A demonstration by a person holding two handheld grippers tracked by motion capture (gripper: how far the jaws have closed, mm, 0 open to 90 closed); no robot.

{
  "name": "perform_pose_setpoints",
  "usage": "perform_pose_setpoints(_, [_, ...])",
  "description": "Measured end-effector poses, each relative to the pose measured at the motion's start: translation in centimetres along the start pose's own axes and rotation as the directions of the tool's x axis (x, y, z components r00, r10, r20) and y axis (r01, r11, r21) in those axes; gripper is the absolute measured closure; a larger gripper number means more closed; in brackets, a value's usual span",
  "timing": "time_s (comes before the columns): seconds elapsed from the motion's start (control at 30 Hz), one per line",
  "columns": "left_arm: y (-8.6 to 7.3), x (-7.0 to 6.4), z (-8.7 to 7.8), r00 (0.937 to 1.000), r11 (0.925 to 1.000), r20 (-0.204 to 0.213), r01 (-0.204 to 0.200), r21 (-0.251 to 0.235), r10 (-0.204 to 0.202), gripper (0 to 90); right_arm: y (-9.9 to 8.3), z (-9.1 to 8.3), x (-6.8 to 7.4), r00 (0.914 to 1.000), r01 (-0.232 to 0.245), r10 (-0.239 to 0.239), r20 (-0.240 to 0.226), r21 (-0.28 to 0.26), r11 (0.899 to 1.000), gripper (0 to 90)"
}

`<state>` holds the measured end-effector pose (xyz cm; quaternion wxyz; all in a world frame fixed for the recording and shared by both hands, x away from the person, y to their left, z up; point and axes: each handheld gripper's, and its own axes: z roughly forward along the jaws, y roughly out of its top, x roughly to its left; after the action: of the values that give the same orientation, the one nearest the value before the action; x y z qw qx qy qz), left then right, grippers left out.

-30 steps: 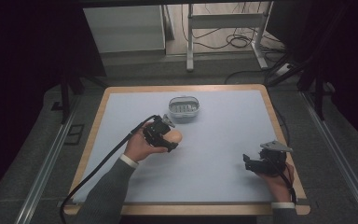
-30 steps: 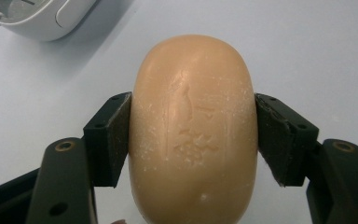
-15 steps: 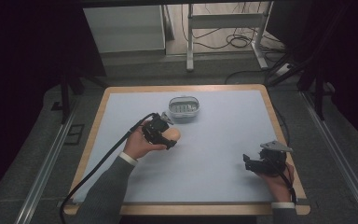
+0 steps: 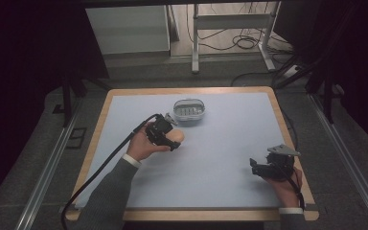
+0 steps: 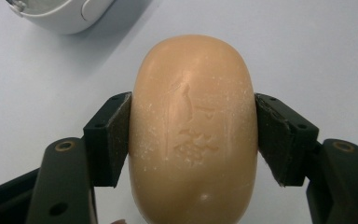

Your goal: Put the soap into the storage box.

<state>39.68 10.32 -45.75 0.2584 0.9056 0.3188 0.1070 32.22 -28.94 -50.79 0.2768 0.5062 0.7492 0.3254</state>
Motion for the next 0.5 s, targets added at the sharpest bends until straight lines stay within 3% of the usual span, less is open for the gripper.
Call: perform_pose_setpoints(0.5, [0.91, 0.78, 0.68, 1.0, 1.0, -0.004, -0.002, 0.001, 0.002, 32.7, -0.06, -0.04, -0.18, 1.0, 0.0, 0.0, 0.006, 0.001, 1.0, 4.8])
